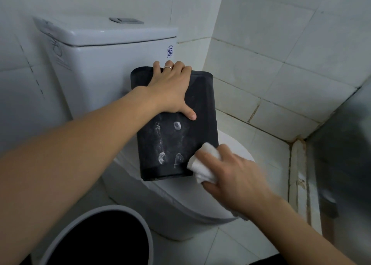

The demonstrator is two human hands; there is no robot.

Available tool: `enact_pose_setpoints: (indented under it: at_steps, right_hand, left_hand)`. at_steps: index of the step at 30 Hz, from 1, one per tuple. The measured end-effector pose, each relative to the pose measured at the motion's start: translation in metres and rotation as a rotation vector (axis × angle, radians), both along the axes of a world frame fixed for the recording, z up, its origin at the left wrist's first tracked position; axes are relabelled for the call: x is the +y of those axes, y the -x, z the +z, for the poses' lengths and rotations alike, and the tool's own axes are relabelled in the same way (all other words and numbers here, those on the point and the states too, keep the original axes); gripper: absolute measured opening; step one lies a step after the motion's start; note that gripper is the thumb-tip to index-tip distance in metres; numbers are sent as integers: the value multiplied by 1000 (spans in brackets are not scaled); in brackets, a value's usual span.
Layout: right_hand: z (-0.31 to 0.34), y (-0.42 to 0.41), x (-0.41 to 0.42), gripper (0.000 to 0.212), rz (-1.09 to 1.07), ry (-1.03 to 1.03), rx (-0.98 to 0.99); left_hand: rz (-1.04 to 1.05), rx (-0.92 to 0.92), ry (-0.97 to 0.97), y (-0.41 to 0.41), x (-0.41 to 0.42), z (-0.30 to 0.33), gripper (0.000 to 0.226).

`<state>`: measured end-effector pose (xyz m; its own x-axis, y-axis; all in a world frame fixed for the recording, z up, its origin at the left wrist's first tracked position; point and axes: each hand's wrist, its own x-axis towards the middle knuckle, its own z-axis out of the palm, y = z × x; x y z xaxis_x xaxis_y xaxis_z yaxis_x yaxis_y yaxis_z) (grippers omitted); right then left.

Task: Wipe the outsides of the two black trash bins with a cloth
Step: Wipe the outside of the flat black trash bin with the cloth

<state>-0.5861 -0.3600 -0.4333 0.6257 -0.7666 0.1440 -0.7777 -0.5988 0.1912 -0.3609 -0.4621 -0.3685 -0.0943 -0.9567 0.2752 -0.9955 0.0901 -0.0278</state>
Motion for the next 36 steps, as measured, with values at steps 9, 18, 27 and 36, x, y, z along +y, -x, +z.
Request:
enact_pose_setpoints:
  at_steps: [9,18,27,36]
  right_hand:
    - [-1,12,-11,45,-45,36,-53]
    - [-4,4,-1,50,63,13,-26]
    - [4,17,-19,43,-99,51,-91]
    - [-2,-1,1,44,115,-22,-10]
  left_hand:
    - [-5,-11,13,1,2,1,125]
    - [2,-20,5,3,4,3,124]
    - [8,-36,10,2,4,1,126]
    - [6,-29,1,3,4,2,124]
